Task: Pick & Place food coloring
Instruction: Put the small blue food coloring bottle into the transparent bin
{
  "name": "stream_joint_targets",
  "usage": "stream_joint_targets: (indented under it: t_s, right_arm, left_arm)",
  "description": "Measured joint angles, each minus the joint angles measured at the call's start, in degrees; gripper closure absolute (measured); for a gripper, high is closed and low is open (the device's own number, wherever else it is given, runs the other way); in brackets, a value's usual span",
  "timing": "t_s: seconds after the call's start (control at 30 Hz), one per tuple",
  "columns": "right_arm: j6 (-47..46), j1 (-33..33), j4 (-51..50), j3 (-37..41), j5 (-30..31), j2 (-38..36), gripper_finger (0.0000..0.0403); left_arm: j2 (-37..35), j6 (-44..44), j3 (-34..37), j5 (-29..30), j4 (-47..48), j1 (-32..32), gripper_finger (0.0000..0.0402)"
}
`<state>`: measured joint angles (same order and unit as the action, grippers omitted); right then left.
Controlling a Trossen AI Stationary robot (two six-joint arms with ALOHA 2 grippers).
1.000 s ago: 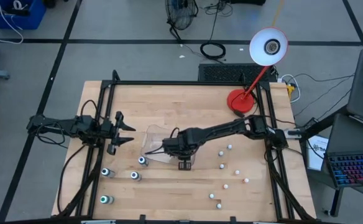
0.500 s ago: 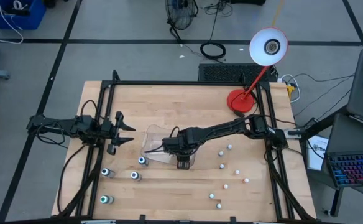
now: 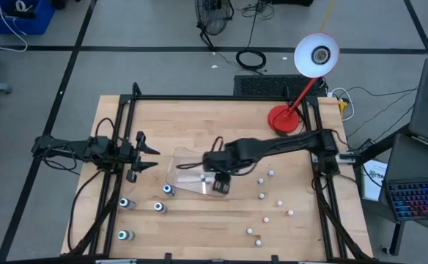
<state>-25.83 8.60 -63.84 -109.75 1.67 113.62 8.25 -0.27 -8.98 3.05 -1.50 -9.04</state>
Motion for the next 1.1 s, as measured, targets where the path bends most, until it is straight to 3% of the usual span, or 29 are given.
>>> stream_joint_targets:
  t_s: [0.1,0.2,0.4,0.57,0.87,1.1]
  right_arm:
    - [-6.05,2.84,-5.6,0.14,1.14,-3.45,0.0248]
    - [-13.12,6.35,-9.3,3.8,6.05,-6.54,0.0248]
    - [-24.6,10.46,-10.32,19.71,8.56,-14.05,0.0248]
    - [-31.77,9.57,-9.79,33.4,8.7,-21.76,0.0248]
    - [-34.76,5.09,5.32,51.2,5.01,-32.05,0.0248]
    - [-31.96,1.96,9.76,56.66,4.13,-32.72,0.0248]
  left_arm:
    - [0.0,0.0,0.0,0.0,-0.06,0.01,0.022]
    - [0.0,0.0,0.0,0.0,-0.1,0.01,0.022]
    - [0.0,0.0,0.0,0.0,-0.08,0.02,0.0219]
    - [-0.01,0.0,0.0,0.0,-0.11,0.01,0.022]
    - [0.0,0.0,0.0,0.0,-0.08,0.02,0.022]
    - [0.0,0.0,0.0,0.0,-0.07,0.01,0.022]
